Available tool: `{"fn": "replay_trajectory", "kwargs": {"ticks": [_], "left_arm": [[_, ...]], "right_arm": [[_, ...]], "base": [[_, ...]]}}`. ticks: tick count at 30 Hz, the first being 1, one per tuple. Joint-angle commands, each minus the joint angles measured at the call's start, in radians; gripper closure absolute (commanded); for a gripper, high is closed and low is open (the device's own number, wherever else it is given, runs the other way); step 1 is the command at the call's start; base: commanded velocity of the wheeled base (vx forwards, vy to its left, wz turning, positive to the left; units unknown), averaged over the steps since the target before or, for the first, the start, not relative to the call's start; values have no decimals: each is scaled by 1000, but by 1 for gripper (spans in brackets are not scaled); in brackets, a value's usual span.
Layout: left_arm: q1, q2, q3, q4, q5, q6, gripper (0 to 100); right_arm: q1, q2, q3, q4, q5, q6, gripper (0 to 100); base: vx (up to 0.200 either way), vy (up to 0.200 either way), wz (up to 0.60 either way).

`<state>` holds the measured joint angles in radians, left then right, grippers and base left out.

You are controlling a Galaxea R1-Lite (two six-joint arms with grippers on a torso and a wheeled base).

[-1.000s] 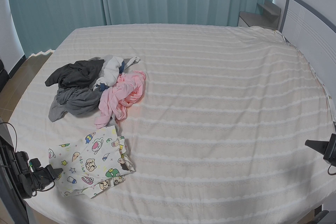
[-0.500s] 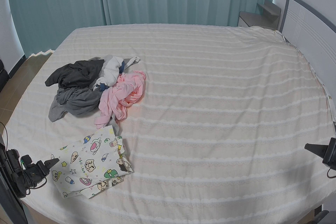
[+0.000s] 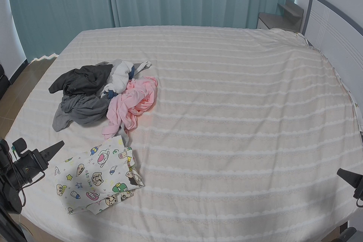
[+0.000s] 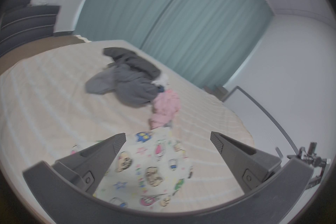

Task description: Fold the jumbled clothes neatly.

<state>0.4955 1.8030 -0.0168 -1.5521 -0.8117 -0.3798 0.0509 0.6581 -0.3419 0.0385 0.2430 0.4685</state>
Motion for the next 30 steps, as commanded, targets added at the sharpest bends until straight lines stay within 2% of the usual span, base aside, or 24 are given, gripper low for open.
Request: {"fn": "replay_trajectory", "kwargs": {"ticks": [1,2,3,5,7,9,12,14,15,19,21,23,24,25,26,27,28,29,30], "left_arm": [[-327,-363,14,126,-11,-33,0],[-356,-384,14,147,-11,-33,0],[-457,-465,12,221,-11,-33,0],[-585,-573,12,334,-11,-31,0],[-643,-639,12,405,-11,-31,0],[-749,-801,12,578,-9,-31,0],[-822,-979,11,758,-9,-31,0],[-828,-999,11,776,-9,-31,0],[-865,-1156,11,928,-7,-25,0],[-859,-1192,15,1003,23,-4,0],[-859,-1202,14,1060,83,1,0],[-858,-1215,14,1113,178,24,0],[-858,-1219,14,1118,184,27,0],[-859,-1242,14,1143,249,45,0],[-859,-1242,14,1143,249,45,0],[-858,-1300,14,1182,345,47,0],[-858,-1306,14,1186,352,47,0],[-858,-1386,15,1261,445,55,0],[-858,-1393,15,1267,453,55,0]], "right_arm": [[-16,-275,32,153,-36,-88,100],[-16,-296,34,170,-42,-97,100],[-17,-347,35,208,-60,-119,100],[-17,-411,40,254,-88,-142,100],[-17,-446,49,277,-105,-154,100],[-17,-532,77,314,-137,-189,100],[-23,-606,118,324,-157,-234,100],[-26,-612,123,322,-159,-238,100],[-51,-657,153,319,-168,-271,100],[-51,-658,184,290,-183,-286,100],[-51,-658,192,270,-183,-288,100],[-51,-658,205,248,-185,-294,100],[-51,-658,205,245,-185,-295,100],[-51,-658,222,216,-189,-309,100],[-51,-658,222,216,-189,-309,100],[-51,-658,258,144,-209,-327,100],[-51,-658,261,139,-211,-329,100],[-51,-658,299,57,-226,-352,100],[-51,-658,300,50,-226,-353,100]], "base": [[0,0,0],[0,0,0],[0,0,0],[0,0,0],[0,0,0],[0,0,0],[0,0,0],[0,0,0],[0,0,0],[0,0,0],[0,0,0],[0,0,0],[0,0,0],[0,0,0],[0,0,0],[0,0,0],[0,0,0],[0,0,0],[0,0,0]]}}
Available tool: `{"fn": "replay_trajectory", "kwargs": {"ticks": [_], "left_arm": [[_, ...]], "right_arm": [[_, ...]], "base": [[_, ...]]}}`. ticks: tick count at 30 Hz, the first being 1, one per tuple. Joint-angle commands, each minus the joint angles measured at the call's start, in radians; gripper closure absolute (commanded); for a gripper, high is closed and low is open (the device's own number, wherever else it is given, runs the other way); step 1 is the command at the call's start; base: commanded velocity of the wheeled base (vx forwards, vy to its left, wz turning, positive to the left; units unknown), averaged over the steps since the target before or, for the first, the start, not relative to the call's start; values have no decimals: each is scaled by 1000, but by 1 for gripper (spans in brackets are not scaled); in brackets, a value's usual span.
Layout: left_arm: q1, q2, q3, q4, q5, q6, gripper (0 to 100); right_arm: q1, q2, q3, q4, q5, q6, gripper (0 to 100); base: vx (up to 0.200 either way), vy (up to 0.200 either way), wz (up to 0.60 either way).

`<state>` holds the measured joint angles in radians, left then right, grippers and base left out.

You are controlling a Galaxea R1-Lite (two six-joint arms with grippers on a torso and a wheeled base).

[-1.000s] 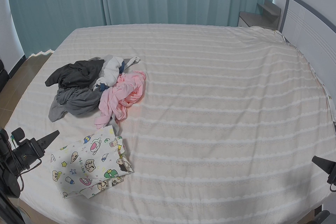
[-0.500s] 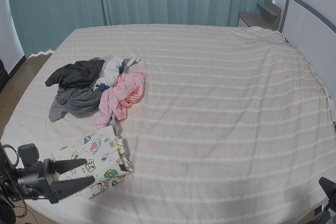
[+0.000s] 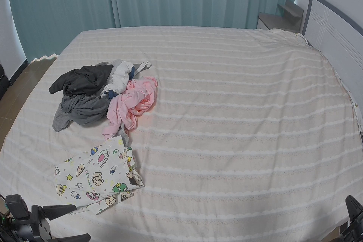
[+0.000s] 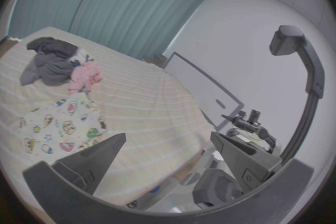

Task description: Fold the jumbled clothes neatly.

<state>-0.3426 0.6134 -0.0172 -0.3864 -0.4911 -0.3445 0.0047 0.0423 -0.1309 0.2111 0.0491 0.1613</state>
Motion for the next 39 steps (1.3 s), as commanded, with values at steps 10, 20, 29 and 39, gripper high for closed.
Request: {"fn": "replay_trajectory", "kwargs": {"ticks": [10,20,29,39], "left_arm": [[63,-554,-40,428,657,73,0],[57,-574,-12,409,994,124,0],[59,-575,-12,409,1026,78,0],[-1,-613,-1,382,721,67,0]], "right_arm": [[-5,-42,119,-196,84,-128,100],[-5,-42,116,-185,-32,-180,100],[-5,-42,112,-182,-63,-174,100],[-5,-42,112,-180,-60,-227,100]], "base": [[0,0,0],[0,0,0],[0,0,0],[0,0,0]]}}
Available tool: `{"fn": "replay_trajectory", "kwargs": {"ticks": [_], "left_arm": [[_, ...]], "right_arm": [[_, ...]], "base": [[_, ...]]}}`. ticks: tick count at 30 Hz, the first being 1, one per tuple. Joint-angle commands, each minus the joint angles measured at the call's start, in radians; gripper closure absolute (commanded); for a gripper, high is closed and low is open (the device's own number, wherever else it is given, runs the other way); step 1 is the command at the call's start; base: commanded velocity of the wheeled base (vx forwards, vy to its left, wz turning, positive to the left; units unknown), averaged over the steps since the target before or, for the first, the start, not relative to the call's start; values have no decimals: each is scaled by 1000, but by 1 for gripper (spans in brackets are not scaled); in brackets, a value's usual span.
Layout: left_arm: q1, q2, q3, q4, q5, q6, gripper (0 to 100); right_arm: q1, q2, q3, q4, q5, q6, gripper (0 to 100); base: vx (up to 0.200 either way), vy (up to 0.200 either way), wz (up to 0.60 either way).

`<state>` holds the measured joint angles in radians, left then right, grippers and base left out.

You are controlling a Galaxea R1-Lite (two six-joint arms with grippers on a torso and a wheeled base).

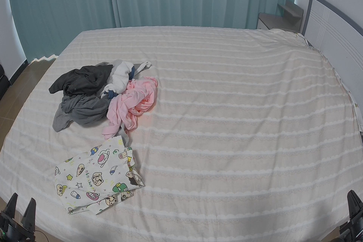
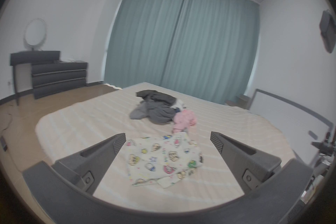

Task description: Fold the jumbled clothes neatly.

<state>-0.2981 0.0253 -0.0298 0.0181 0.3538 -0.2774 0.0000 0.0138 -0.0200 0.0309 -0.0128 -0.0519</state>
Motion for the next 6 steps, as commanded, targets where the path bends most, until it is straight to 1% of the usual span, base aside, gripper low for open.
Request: {"fn": "replay_trajectory", "kwargs": {"ticks": [1,2,4,6], "left_arm": [[-75,-25,10,-23,-130,4,0],[-82,-25,10,-23,-131,6,0],[-72,-25,10,-20,-133,7,0],[-13,-25,8,-20,-144,11,0]], "right_arm": [[0,-14,2,0,7,-14,100],[0,-14,2,-2,13,-13,100],[0,-14,3,-2,22,-13,100],[0,-14,3,-2,43,-13,100]], "base": [[0,0,0],[0,0,0],[0,0,0],[0,0,0]]}}
